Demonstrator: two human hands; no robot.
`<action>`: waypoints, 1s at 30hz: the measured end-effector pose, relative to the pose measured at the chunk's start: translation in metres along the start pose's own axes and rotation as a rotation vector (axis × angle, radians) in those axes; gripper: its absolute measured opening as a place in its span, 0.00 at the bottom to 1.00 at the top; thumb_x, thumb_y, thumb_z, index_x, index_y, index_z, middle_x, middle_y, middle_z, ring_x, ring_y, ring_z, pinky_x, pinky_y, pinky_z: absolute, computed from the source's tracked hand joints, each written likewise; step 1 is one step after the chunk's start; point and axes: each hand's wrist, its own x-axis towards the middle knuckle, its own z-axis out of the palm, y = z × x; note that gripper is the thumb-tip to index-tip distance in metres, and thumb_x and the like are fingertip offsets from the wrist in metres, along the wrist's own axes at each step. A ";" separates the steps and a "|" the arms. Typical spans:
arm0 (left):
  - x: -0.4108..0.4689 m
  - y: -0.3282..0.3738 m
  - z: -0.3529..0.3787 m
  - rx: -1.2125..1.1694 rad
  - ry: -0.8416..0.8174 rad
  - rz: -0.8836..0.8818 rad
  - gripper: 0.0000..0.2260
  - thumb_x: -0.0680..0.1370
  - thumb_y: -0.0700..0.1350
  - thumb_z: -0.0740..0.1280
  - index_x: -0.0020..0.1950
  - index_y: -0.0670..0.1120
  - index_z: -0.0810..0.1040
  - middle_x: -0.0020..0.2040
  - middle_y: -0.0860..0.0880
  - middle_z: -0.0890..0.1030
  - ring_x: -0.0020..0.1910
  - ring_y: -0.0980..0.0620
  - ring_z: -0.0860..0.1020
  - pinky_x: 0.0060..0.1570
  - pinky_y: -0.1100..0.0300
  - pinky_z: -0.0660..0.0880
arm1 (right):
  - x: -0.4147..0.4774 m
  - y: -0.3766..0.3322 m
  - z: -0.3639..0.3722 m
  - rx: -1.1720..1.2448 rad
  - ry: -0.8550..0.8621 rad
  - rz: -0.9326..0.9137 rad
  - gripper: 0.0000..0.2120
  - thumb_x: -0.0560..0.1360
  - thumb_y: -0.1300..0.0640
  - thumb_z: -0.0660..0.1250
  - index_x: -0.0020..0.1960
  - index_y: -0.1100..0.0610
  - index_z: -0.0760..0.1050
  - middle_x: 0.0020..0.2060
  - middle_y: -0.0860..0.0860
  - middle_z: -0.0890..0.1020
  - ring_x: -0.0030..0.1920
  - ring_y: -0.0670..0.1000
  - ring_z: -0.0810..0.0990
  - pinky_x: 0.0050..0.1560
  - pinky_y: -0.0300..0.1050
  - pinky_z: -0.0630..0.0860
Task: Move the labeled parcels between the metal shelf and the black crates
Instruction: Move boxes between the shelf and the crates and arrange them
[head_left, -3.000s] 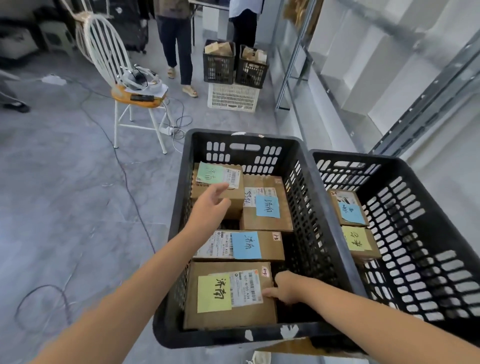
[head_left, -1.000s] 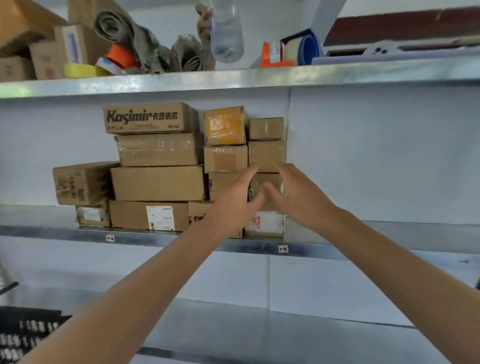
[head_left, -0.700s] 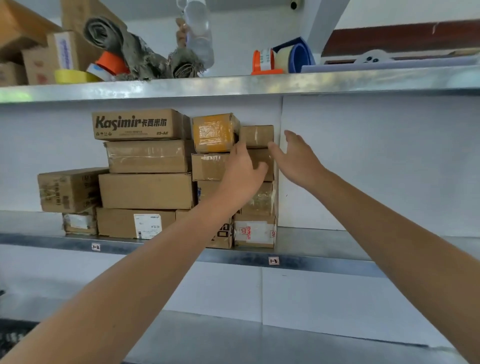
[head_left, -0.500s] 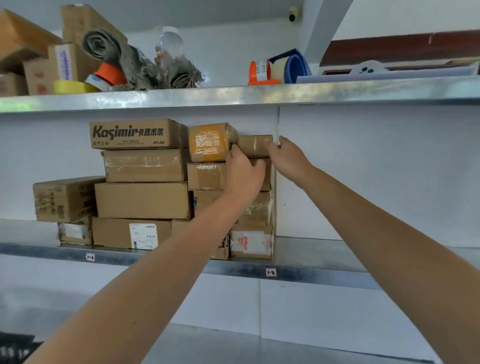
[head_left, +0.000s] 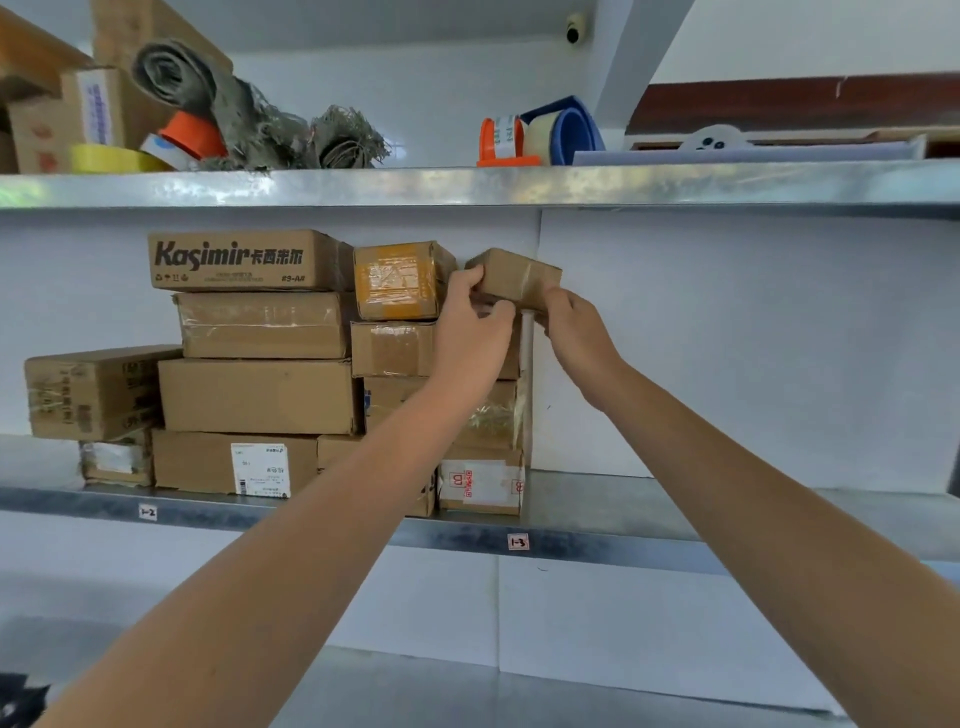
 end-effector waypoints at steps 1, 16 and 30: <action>-0.002 0.000 -0.003 -0.031 0.014 -0.002 0.16 0.80 0.40 0.63 0.67 0.49 0.71 0.57 0.54 0.78 0.54 0.61 0.76 0.52 0.65 0.73 | -0.007 0.002 -0.002 0.052 0.011 -0.008 0.17 0.86 0.47 0.48 0.60 0.54 0.73 0.57 0.52 0.78 0.60 0.51 0.76 0.61 0.44 0.71; -0.135 -0.039 -0.033 -0.283 0.024 -0.184 0.14 0.75 0.53 0.73 0.42 0.45 0.73 0.46 0.39 0.81 0.45 0.48 0.80 0.53 0.42 0.79 | -0.153 0.040 -0.017 0.351 0.102 0.178 0.11 0.79 0.48 0.69 0.57 0.54 0.79 0.50 0.46 0.83 0.51 0.44 0.82 0.56 0.44 0.79; -0.216 -0.115 -0.093 -0.187 0.154 -0.224 0.11 0.77 0.41 0.71 0.59 0.50 0.83 0.55 0.53 0.85 0.56 0.54 0.82 0.52 0.63 0.79 | -0.234 0.089 0.050 0.508 -0.175 0.470 0.22 0.71 0.53 0.77 0.62 0.49 0.75 0.56 0.53 0.82 0.51 0.49 0.85 0.51 0.48 0.83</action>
